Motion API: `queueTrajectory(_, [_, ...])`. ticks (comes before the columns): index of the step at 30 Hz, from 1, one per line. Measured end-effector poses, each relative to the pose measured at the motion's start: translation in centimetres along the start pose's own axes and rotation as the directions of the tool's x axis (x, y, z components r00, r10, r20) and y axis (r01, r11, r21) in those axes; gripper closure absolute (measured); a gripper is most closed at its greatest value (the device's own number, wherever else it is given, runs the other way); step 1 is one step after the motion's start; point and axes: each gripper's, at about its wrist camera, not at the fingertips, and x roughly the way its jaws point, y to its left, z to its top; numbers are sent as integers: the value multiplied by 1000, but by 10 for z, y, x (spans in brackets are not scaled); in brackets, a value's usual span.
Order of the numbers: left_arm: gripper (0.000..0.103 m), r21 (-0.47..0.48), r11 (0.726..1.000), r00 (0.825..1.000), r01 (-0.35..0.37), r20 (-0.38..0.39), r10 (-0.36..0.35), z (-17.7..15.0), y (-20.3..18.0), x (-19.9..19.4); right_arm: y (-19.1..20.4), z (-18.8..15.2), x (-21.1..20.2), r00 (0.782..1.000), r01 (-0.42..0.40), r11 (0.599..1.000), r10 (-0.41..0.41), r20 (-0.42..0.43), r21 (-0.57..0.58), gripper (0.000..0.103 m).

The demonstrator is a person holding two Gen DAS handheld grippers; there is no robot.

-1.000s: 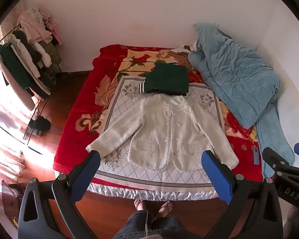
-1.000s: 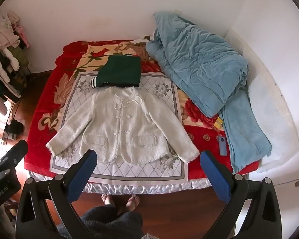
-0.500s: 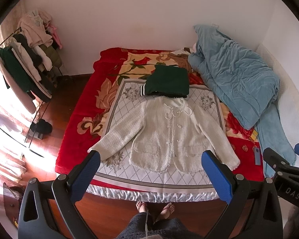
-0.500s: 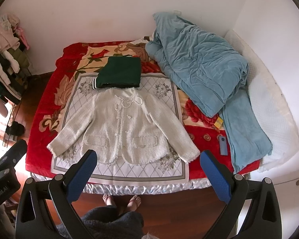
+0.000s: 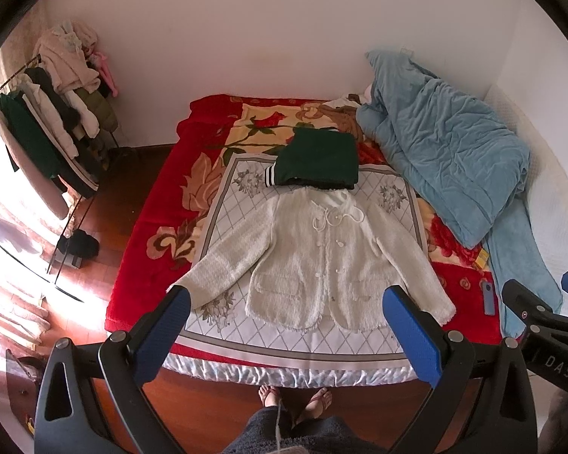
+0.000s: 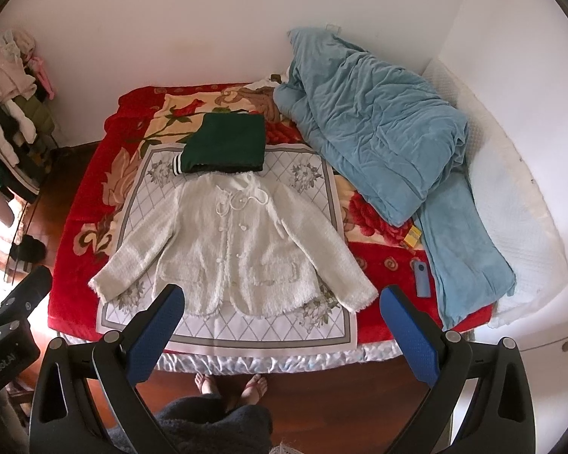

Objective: Fold large clothes

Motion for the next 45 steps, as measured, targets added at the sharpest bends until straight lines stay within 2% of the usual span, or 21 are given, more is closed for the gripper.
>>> queueTrajectory(10, [0, 3, 1000, 1000, -1, 5, 1, 10, -1, -3, 3, 11, -6, 1000, -3, 1000, 3, 8, 1, 0])
queueTrajectory(32, [0, 4, 1000, 1000, -3, 14, 2, 13, -2, -5, -1, 3, -7, 1000, -8, 1000, 8, 17, 8, 0])
queueTrajectory(41, [0, 6, 1000, 1000, -1, 19, 1, 27, -4, -7, 1, 7, -10, 1000, -11, 1000, 11, 19, 9, 0])
queueTrajectory(45, [0, 5, 1000, 1000, -2, 21, 2, 22, -4, -8, 3, 10, -11, 1000, -13, 1000, 13, 18, 12, 0])
